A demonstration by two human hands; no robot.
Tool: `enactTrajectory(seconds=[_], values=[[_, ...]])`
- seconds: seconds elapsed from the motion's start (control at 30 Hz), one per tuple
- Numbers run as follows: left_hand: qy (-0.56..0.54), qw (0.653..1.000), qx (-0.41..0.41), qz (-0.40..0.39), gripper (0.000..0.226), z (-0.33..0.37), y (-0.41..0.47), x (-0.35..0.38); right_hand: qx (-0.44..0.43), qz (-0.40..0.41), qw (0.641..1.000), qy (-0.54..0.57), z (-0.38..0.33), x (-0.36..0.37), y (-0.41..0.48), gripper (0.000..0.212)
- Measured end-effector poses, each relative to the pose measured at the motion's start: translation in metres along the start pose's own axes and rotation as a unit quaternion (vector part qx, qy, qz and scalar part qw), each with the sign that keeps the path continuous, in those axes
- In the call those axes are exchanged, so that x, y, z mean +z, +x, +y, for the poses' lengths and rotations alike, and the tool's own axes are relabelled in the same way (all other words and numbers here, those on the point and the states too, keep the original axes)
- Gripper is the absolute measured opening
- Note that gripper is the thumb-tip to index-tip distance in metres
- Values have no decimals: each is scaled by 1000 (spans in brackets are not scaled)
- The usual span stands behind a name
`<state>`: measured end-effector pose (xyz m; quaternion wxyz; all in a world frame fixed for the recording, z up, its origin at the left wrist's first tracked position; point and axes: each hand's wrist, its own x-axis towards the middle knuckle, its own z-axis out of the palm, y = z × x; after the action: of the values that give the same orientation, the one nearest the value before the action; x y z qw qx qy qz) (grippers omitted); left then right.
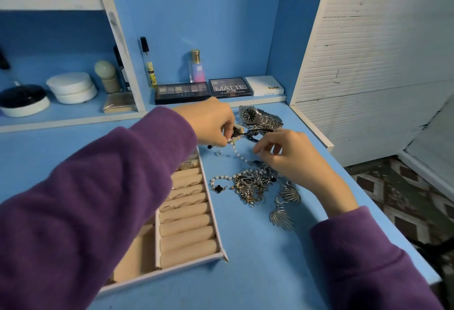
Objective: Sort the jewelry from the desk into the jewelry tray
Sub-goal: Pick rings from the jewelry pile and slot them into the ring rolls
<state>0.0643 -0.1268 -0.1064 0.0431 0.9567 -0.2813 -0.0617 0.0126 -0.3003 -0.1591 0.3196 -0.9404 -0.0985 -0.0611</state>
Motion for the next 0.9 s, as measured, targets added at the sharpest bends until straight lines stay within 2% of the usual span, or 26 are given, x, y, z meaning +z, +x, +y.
enactTrajectory(seconds=[0.1,0.2,0.3,0.63,0.77,0.9], values=[[7,1000,14,-1,14,1,0,11,-15,-23,999,-34,1,1,0,9],[-41,998,41,-15,20,8,0,18,-14,-39,997,-62,2,3,0,16],[-69,996,53,-32,23,15,2,26,-13,-27,997,-65,0,3,0,14],[-102,994,30,-31,4,13,8,32,8,90,995,-47,5,4,4,23],[-102,994,-10,39,5,11,7,26,5,111,993,-47,7,3,4,24],[-7,989,-69,133,13,8,5,27,-9,75,996,-44,7,2,3,19]])
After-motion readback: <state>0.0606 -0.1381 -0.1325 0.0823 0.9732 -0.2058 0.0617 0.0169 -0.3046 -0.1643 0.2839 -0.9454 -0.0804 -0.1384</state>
